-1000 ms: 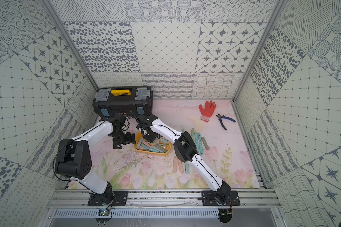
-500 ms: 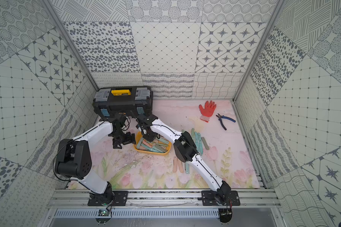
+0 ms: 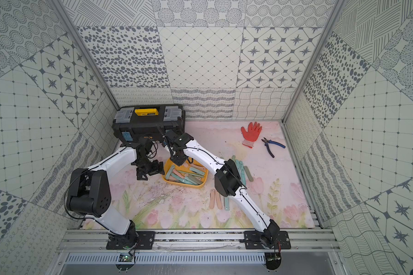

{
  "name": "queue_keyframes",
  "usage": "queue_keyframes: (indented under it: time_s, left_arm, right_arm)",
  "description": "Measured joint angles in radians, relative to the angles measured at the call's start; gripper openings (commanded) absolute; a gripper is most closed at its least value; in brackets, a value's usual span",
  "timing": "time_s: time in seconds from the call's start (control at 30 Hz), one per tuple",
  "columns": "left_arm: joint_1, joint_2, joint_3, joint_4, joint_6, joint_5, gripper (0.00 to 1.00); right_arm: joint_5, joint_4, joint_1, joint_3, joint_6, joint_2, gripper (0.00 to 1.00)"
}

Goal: Take the fruit knife out of the storage box
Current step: Pick up the fruit knife from the storage box, then place the fruit knife at the center of the board.

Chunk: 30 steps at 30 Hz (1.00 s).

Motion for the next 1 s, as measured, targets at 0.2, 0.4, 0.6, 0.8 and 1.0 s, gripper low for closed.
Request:
queue_keyframes:
  time_s: [0.2,0.4,0.6,0.8,1.0]
  left_arm:
    - [0.000,0.000,0.000,0.000,0.000,0.000,0.94]
    - [0.000,0.000,0.000,0.000,0.000,0.000,0.94]
    - [0.000,0.000,0.000,0.000,-0.002,0.001,0.94]
    - [0.000,0.000,0.000,0.000,-0.008,0.002,0.94]
    - [0.000,0.000,0.000,0.000,-0.015,0.004,0.94]
  right_arm:
    - [0.027,-0.018,0.000,0.000,0.049,-0.050,0.19]
    - [0.073,0.009,0.000,-0.242,0.134,-0.248,0.20]
    - [0.119,0.092,-0.003,-0.595,0.252,-0.560,0.18]
    - [0.154,0.167,-0.017,-0.957,0.393,-0.835,0.17]
    - [0.185,0.208,-0.031,-1.337,0.561,-1.073,0.17]
